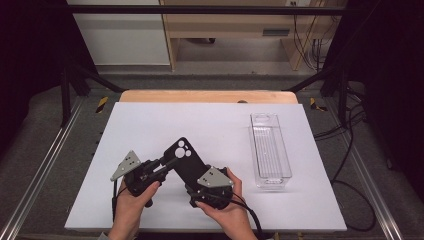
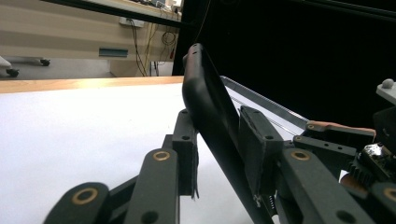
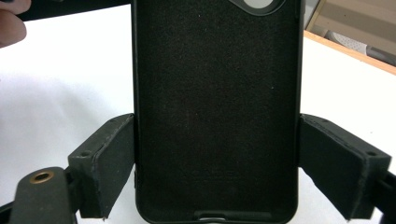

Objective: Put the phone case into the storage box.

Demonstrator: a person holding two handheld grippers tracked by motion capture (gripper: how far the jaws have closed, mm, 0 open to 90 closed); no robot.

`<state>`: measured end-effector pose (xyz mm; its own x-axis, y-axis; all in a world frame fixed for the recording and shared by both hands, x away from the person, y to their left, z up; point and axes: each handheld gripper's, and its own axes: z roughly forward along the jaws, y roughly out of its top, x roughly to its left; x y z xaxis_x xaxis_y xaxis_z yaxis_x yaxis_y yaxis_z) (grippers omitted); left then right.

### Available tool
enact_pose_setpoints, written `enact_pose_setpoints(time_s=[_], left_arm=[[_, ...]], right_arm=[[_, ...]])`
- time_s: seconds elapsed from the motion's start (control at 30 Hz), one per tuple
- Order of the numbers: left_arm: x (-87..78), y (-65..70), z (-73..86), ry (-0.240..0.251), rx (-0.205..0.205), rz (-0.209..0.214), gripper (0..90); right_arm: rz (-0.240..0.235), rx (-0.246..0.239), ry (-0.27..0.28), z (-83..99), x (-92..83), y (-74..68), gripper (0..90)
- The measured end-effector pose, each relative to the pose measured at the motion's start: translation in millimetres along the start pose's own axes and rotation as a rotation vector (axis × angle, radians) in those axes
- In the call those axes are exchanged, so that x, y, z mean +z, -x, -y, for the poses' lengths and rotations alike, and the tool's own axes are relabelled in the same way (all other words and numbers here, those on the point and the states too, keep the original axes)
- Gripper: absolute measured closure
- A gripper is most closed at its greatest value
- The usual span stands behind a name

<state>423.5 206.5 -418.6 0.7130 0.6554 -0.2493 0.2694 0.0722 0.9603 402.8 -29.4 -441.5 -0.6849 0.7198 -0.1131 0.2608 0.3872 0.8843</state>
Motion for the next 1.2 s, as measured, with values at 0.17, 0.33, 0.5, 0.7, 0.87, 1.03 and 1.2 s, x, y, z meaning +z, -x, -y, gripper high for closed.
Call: enact_pose_setpoints(time_s=[0.17,0.33,0.5,0.7,0.87,1.03,1.2], left_arm=[[0.3,3.3,-0.1,0.006,-0.008,0.013,72.0],[0.4,6.2,-0.4,0.011,-0.018,0.036,74.6],[1.6,10.3,-0.3,0.009,-0.015,0.055,77.2],[2.5,15.0,-0.6,0.012,-0.013,0.076,79.5],[3.0,19.6,-0.8,0.016,0.001,0.081,80.6],[3.8,22.9,-0.1,0.008,0.035,0.067,80.8],[2.9,23.8,-1.2,0.012,0.053,0.050,80.8]], right_arm=[[0.003,0.011,-0.010,1.8,1.7,-0.9,14.4],[0.006,0.014,-0.014,3.0,2.7,-1.1,14.3],[0.015,0.026,-0.021,5.1,5.0,-2.1,14.1],[0.019,0.031,-0.023,6.2,6.5,-2.2,13.9],[0.023,0.035,-0.023,6.6,7.0,-2.5,13.6],[0.020,0.033,-0.037,8.0,9.4,-2.8,13.5],[0.009,0.028,-0.038,8.5,10.5,-3.8,13.5]])
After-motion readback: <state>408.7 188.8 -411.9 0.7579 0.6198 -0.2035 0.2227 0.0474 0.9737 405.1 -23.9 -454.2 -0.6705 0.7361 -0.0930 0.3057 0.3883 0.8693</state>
